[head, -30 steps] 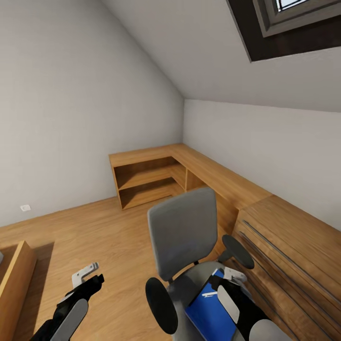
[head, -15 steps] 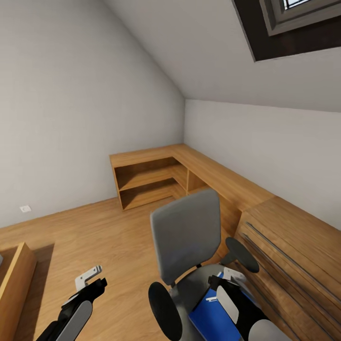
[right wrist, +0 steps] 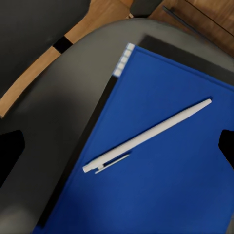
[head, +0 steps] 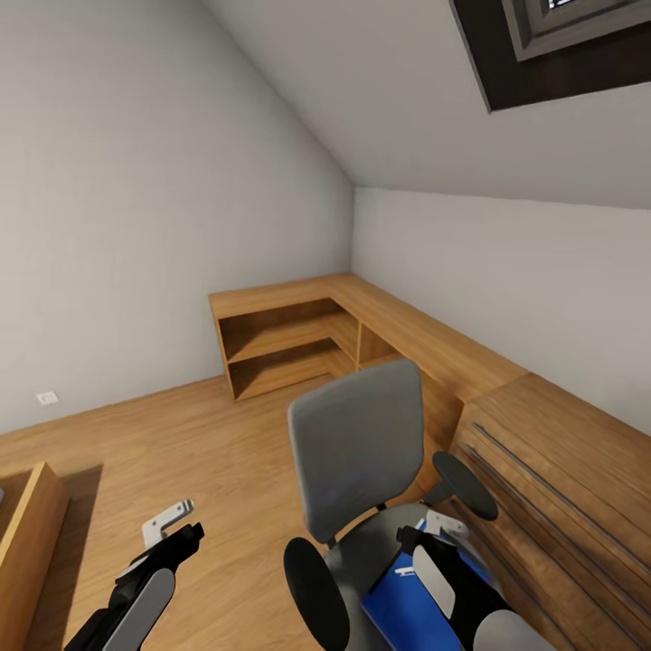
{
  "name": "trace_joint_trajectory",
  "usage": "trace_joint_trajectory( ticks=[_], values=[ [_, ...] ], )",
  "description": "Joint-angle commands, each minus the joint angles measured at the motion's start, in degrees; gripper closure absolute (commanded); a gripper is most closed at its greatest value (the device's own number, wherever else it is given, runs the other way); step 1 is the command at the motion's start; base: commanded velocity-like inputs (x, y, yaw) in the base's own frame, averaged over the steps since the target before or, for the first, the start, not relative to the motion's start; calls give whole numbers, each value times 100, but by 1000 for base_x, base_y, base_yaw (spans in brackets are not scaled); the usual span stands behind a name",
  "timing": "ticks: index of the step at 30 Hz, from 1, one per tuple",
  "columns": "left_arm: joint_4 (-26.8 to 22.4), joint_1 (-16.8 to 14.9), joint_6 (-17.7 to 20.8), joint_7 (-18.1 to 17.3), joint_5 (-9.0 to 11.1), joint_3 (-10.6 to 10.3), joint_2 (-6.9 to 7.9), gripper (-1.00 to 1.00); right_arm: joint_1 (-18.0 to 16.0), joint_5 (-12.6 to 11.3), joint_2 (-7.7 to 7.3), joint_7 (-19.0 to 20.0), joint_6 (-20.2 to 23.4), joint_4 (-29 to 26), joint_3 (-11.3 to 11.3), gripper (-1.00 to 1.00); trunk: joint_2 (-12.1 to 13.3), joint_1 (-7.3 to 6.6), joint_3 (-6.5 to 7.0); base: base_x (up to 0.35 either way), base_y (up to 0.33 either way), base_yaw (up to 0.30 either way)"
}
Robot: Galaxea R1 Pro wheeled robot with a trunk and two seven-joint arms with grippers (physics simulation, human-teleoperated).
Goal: In the bedroom, organize the workspace by keeping the computer under the desk, ensuring the monitor is on the desk, placing the keyboard on the desk next to the monitor, placing the mouse on the desk next to the keyboard, moving the folder from the swivel chair onto the desk next to the mouse, stacking the notebook on top of the folder with the pen on top of the notebook, and positioning the swivel chair next to the desk.
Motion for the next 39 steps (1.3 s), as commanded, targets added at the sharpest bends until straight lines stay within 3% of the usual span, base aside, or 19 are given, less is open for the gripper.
trace_joint_trajectory(
  ticks=[1, 39],
  values=[
    [-9, -5, 15, 42, 24, -14, 6, -100, -4, -36, -5, -48, 28, -11, 37, -100, -47, 23, -26, 0, 0, 0],
    [52, -8, 15, 34, 58, -33, -25, -100, -4, -45, -24, -81, 42, 146, 18, -100, -1571, 858, -708, 0, 0, 0]
  ],
)
